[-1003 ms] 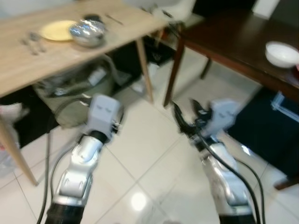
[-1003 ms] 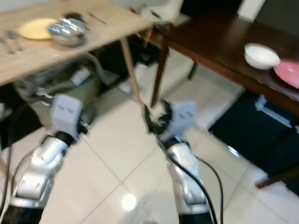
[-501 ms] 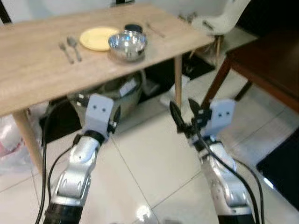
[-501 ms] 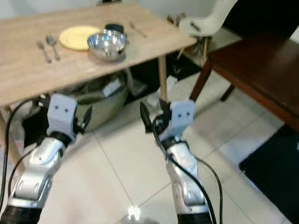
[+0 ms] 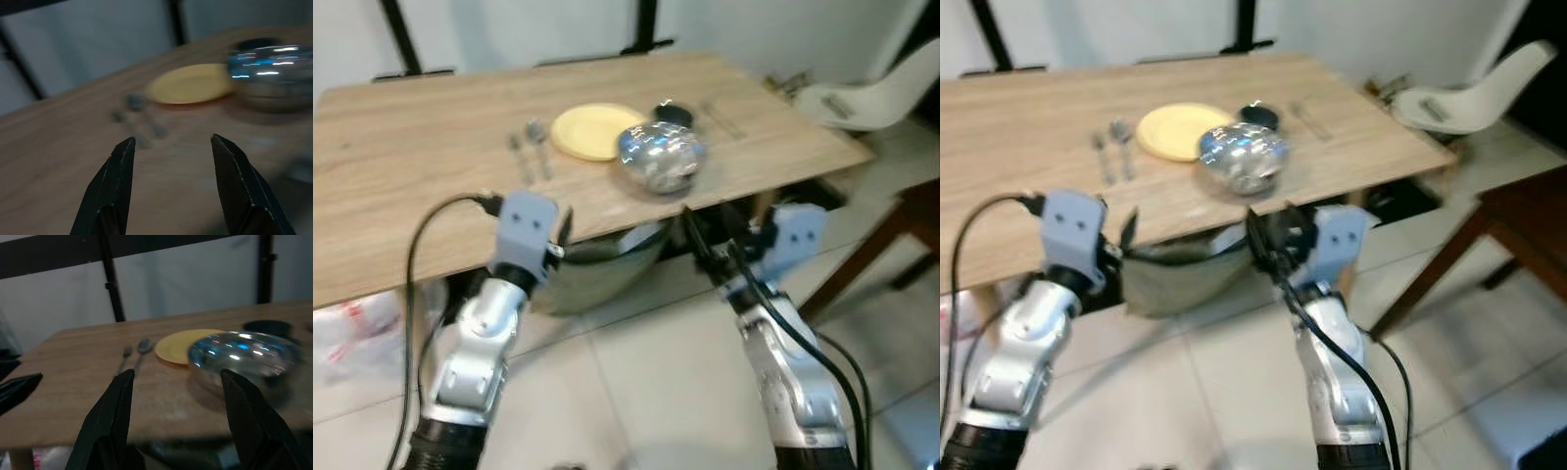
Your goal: Setting the table
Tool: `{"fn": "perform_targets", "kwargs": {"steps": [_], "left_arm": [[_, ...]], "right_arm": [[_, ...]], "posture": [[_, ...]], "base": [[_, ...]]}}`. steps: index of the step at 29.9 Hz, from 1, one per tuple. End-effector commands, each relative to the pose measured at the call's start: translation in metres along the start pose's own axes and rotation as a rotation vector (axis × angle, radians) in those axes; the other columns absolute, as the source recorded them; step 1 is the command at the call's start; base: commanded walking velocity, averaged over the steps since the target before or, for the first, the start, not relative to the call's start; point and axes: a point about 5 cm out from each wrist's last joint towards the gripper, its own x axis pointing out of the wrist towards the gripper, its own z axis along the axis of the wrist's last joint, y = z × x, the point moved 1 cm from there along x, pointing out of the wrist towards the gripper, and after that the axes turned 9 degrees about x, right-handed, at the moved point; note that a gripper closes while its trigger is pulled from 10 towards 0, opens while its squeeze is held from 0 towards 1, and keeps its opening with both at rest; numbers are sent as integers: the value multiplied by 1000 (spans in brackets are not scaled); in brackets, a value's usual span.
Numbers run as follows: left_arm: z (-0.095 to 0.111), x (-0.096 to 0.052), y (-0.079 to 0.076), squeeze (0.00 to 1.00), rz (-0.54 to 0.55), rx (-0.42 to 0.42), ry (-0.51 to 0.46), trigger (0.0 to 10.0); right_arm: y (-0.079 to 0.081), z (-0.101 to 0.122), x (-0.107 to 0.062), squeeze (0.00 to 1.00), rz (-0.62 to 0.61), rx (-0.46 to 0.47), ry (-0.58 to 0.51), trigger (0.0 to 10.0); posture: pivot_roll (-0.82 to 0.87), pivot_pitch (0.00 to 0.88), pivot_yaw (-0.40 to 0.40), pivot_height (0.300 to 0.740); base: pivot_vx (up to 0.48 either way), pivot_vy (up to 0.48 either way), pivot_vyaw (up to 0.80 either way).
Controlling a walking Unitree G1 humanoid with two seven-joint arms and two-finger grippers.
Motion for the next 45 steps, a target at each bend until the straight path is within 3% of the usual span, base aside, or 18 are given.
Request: {"fn": "perform_targets", "kwargs": {"steps": [1,14,22,31,37,42,45], "left_arm": [[5,0,-7,0,-19,-7,-20,10000],[2,2,-7,0,-16,-3,-15,10000],[2,4,-8,0,-28,1,-12,10000],[3,3,-21,0,-184,-65,-7,10000],[4,0,-21,0,-234,-85,6,10000],[2,-1,-17,0,-271,-54,41,10000],[3,1,-8,0,-300,-38,54,10000]], "right_arm": [[-6,0,-3,0,-21,10,3,10000],[-6,2,3,0,-6,52,-2,10000],[-9,3,4,0,-13,67,-1,10000],[-26,8,5,0,-105,-7,-12,10000],[-32,6,2,0,-87,-39,53,10000],[-32,-2,0,0,-47,-102,150,10000],[-25,-7,1,0,24,-69,191,10000]], "posture": [[-111,11,33,740],[-104,2,39,740],[-104,4,42,740],[-105,9,45,740],[-102,16,49,740],[-104,20,48,740],[-98,31,46,740]], "base": [[480,0,756],[480,0,682],[480,0,0],[134,0,0],[0,0,0],[0,0,0],[0,0,0]]}}
